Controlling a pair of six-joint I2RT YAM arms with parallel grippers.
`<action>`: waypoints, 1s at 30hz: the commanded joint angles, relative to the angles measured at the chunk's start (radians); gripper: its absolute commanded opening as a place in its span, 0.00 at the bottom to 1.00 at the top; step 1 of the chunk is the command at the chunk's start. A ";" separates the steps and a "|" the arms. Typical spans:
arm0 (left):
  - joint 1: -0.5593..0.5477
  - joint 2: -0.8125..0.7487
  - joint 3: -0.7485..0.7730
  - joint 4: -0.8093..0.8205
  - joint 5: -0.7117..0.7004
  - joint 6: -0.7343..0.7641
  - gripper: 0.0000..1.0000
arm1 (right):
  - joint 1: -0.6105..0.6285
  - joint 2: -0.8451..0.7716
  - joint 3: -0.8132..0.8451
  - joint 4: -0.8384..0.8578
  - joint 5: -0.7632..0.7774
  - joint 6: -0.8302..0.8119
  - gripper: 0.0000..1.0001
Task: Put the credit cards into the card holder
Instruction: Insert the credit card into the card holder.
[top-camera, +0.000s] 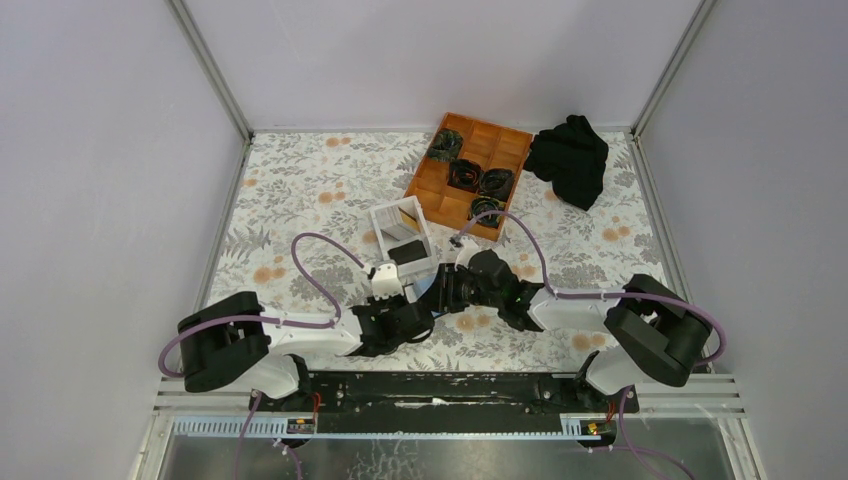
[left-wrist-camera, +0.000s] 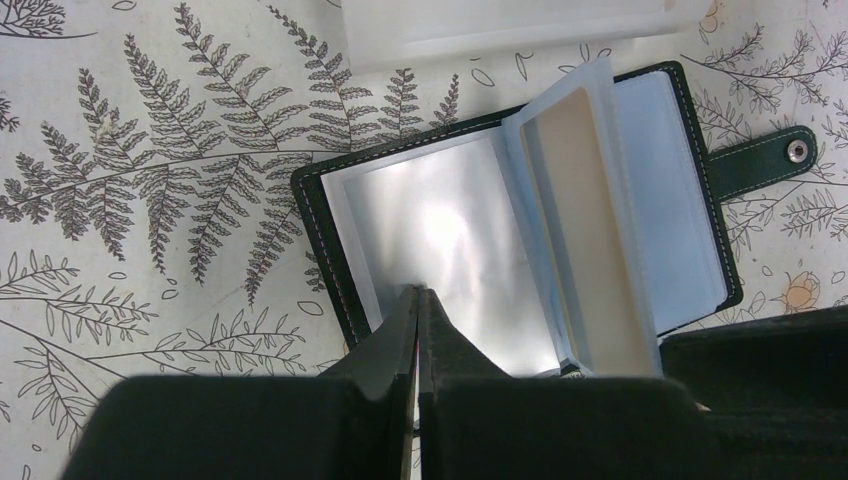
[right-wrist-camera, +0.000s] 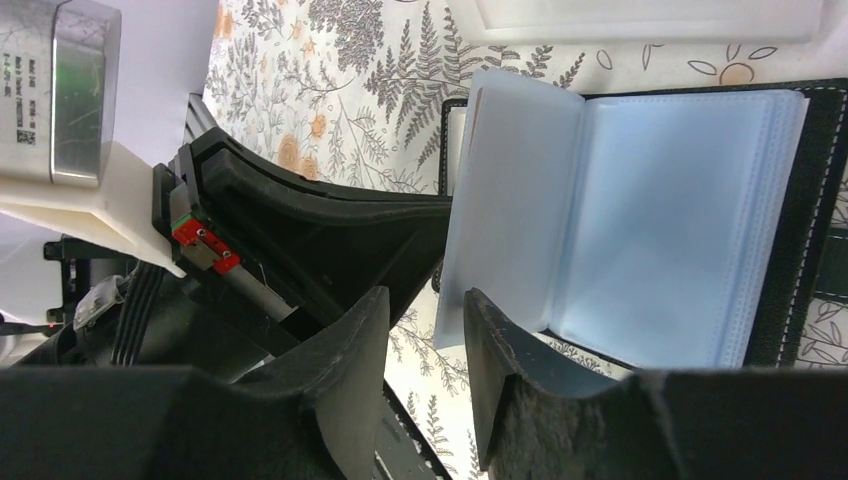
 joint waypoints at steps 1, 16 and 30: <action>-0.001 -0.004 -0.017 -0.059 0.006 -0.022 0.00 | 0.006 0.007 -0.005 0.103 -0.039 0.026 0.41; -0.007 -0.064 -0.021 -0.149 0.009 -0.066 0.00 | 0.007 0.079 0.007 0.215 -0.109 0.074 0.40; -0.029 -0.061 0.017 -0.263 -0.003 -0.111 0.00 | 0.007 -0.033 0.003 0.059 0.018 -0.014 0.39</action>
